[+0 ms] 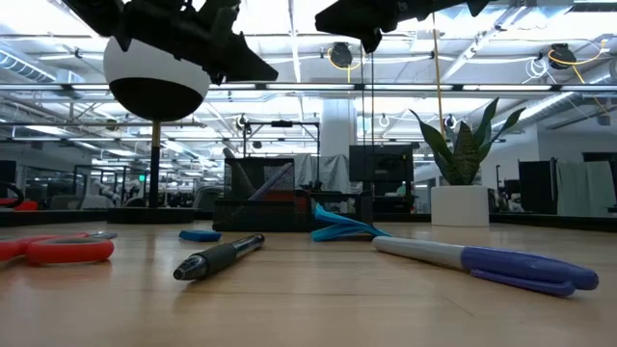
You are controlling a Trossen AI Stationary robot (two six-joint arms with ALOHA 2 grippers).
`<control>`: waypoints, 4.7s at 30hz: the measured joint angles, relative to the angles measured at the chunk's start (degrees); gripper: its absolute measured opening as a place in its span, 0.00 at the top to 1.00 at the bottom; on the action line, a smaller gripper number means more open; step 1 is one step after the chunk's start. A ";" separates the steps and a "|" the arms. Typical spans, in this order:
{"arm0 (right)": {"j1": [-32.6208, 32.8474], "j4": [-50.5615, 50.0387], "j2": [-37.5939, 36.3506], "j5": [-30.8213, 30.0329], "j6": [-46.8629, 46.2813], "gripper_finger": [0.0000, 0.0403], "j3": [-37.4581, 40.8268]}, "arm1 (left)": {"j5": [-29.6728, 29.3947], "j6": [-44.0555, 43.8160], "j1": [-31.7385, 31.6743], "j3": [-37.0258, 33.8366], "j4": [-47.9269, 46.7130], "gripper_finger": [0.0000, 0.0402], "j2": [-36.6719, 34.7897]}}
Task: Pick and place office supplies into organizer
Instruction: Put the blue marker into the black mesh organizer
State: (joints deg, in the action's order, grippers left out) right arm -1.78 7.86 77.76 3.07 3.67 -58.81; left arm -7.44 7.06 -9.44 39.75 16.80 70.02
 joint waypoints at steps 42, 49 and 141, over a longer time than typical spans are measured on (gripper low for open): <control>0.26 -1.98 0.02 -0.02 -1.74 0.85 0.00 | 17.84 24.31 12.86 0.00 -3.30 0.85 0.04; 1.53 -5.58 0.04 0.01 0.31 0.85 0.00 | 13.40 23.07 15.55 1.41 -3.72 0.73 0.04; 25.53 -48.95 33.82 -3.02 50.86 0.89 -26.95 | -17.07 4.58 11.11 9.53 -4.94 0.68 -21.66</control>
State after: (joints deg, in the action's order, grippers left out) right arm 23.75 -41.10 111.58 0.05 54.53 -85.75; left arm -24.51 11.63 1.67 49.28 11.86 48.36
